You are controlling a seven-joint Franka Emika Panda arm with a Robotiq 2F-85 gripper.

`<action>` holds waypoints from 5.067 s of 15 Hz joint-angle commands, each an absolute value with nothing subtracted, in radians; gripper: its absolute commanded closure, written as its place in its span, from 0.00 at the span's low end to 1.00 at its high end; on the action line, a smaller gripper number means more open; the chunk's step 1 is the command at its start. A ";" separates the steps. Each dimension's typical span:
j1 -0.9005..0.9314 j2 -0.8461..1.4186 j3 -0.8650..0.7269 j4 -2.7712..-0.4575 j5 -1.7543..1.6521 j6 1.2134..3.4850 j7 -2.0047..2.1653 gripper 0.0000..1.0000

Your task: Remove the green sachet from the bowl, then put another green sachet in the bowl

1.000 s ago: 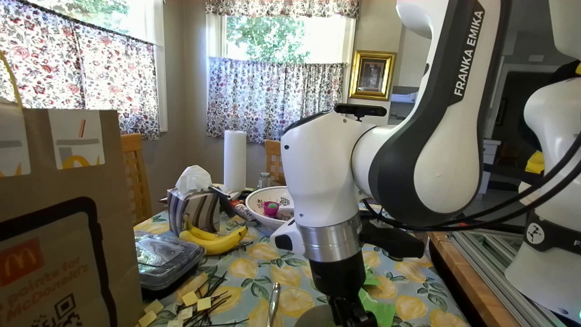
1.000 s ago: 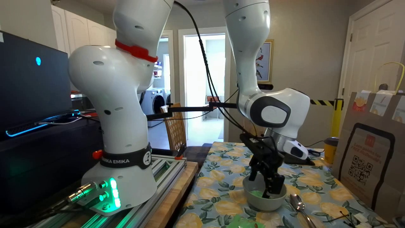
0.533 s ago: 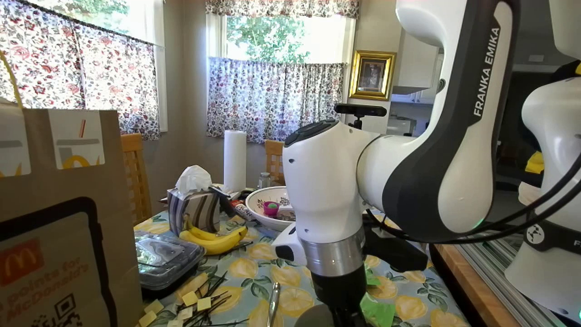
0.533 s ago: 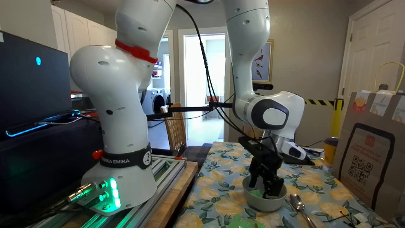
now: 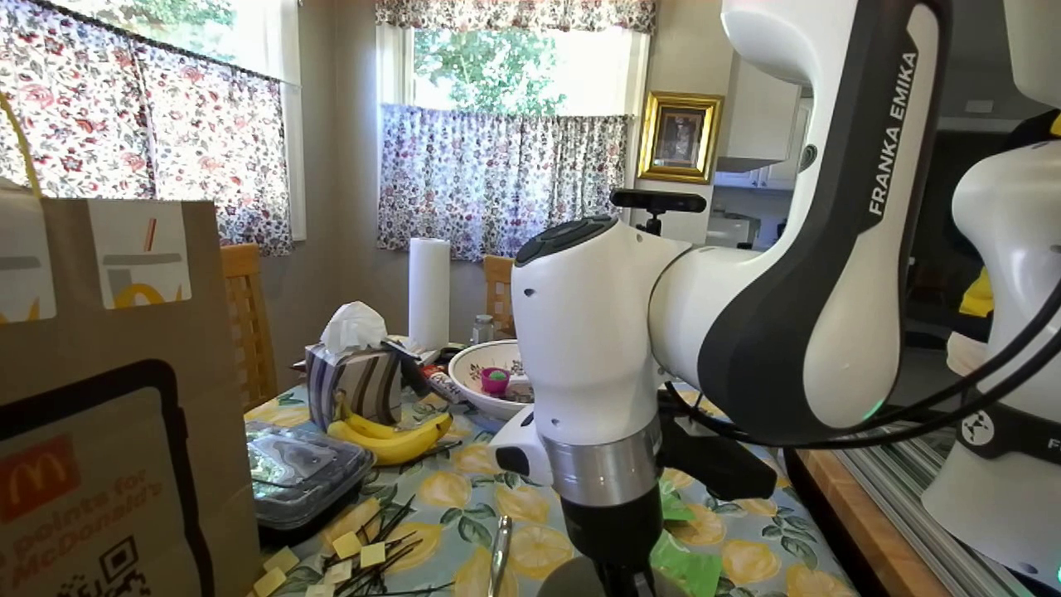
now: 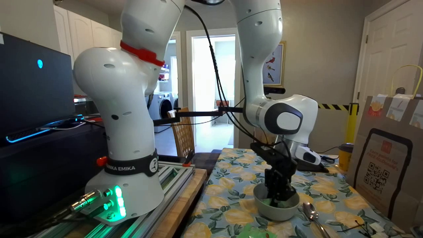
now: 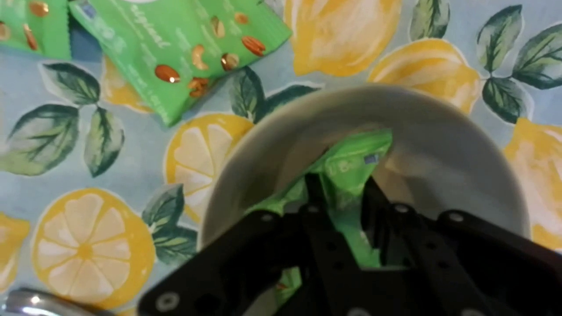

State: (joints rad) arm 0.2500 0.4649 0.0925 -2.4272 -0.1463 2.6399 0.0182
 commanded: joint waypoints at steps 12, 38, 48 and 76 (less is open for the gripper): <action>0.211 0.037 0.078 -2.706 -0.167 2.744 0.220 0.97; -0.067 0.154 0.037 -2.739 0.287 2.817 -0.088 0.00; 0.141 0.338 -0.248 -2.689 -0.281 2.743 0.308 0.00; 0.226 0.522 -0.302 -2.641 -0.104 3.115 0.233 0.73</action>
